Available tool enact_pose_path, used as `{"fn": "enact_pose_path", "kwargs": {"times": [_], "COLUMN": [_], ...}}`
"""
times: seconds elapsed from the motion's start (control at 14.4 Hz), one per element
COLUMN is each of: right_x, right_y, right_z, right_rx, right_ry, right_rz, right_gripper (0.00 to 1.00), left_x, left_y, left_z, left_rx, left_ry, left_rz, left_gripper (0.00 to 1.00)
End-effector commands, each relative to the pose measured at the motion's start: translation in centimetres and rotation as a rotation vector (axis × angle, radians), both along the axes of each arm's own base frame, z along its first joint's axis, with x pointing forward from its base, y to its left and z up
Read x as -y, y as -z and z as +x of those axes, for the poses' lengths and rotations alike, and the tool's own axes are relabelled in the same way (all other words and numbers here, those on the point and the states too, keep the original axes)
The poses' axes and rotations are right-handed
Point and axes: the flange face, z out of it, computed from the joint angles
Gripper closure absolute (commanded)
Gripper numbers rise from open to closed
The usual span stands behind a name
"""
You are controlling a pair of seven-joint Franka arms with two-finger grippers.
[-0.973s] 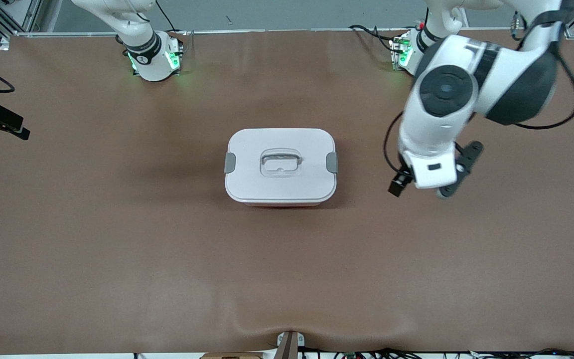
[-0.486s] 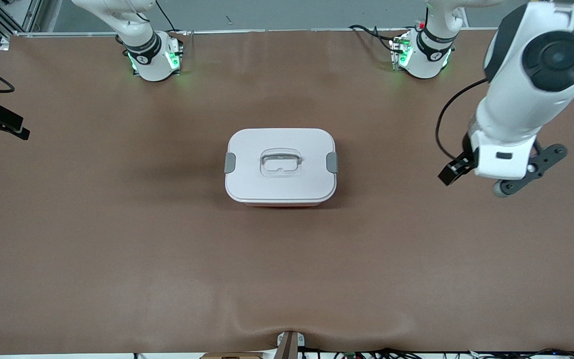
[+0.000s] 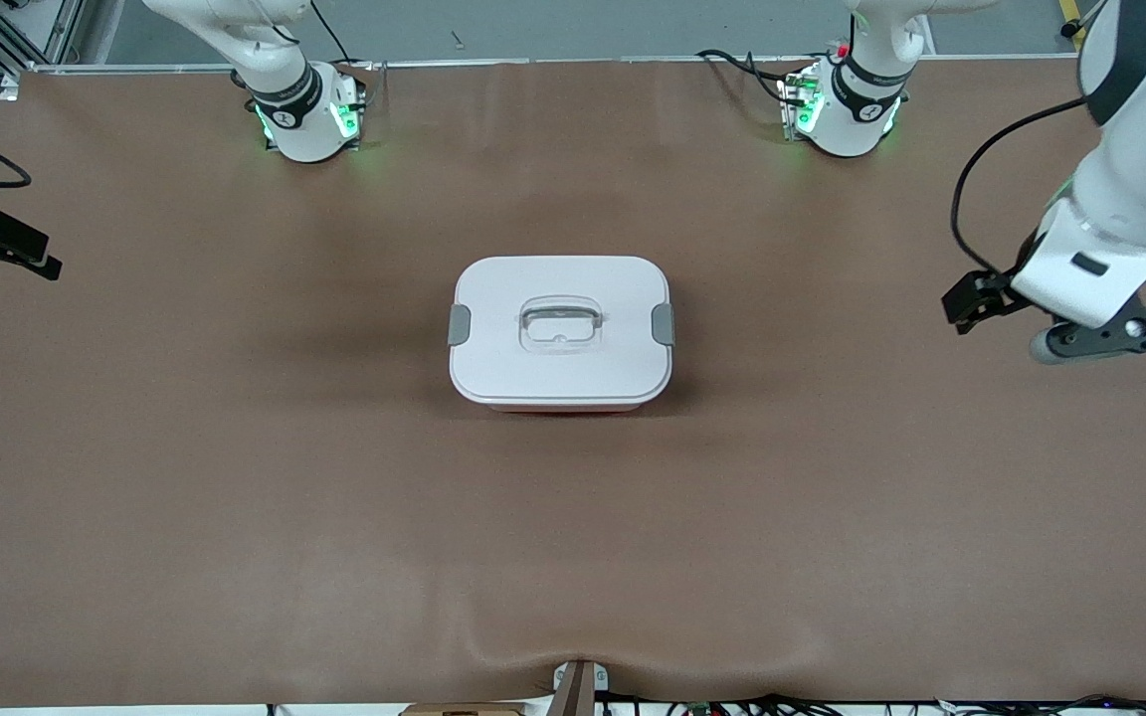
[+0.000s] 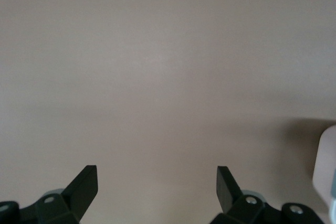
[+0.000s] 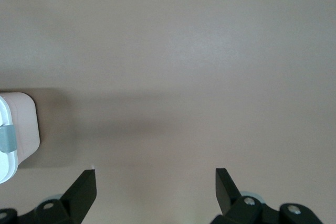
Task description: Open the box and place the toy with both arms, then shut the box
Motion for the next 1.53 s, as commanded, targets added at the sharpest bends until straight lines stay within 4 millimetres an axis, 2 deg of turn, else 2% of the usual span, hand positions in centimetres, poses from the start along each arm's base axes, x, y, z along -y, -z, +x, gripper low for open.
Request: {"fn": "enact_pose_path", "kwargs": {"times": [0.0, 0.14, 0.28, 0.42, 0.63, 0.97, 1.11, 1.18, 1.32, 1.46], "right_x": [0.0, 0.2, 0.5, 0.5, 0.1, 0.0, 0.2, 0.2, -0.1, 0.0], "right_y": [-0.2, 0.0, 0.0, 0.0, 0.1, 0.0, -0.3, -0.2, -0.1, -0.2], "right_z": [0.0, -0.1, -0.2, -0.2, -0.3, -0.3, -0.3, -0.3, -0.3, -0.4], "right_rx": [-0.008, -0.016, -0.020, -0.023, -0.030, -0.030, -0.024, -0.027, -0.031, -0.030], "right_ry": [-0.030, -0.097, -0.106, -0.106, -0.114, -0.115, -0.114, -0.114, -0.118, -0.117], "right_rz": [-0.016, -0.016, -0.022, -0.028, -0.026, -0.026, -0.025, -0.025, -0.024, -0.024], "right_gripper": [0.00, 0.00, 0.00, 0.00, 0.00, 0.00, 0.00, 0.00, 0.00, 0.00], "left_x": [-2.0, -4.8, -6.7, -6.2, -5.9, -5.4, -3.4, -3.1, -2.9, -3.4], "left_y": [-2.0, -2.3, -2.0, -2.3, -2.6, -2.7, -2.9, -3.0, -3.4, -3.5], "left_z": [-2.7, -4.5, -6.6, -8.6, -10.2, -10.1, -10.2, -10.4, -10.5, -10.5], "left_rx": [-0.017, -0.043, -0.061, -0.056, -0.030, -0.009, -0.007, -0.004, 0.011, 0.012], "left_ry": [0.109, 0.140, 0.120, 0.121, 0.120, 0.113, 0.132, 0.129, 0.135, 0.129], "left_rz": [-0.006, -0.079, -0.157, -0.169, -0.170, -0.194, -0.177, -0.169, -0.096, -0.098], "left_gripper": [0.00, 0.00, 0.00, 0.00, 0.00, 0.00, 0.00, 0.00, 0.00, 0.00]}}
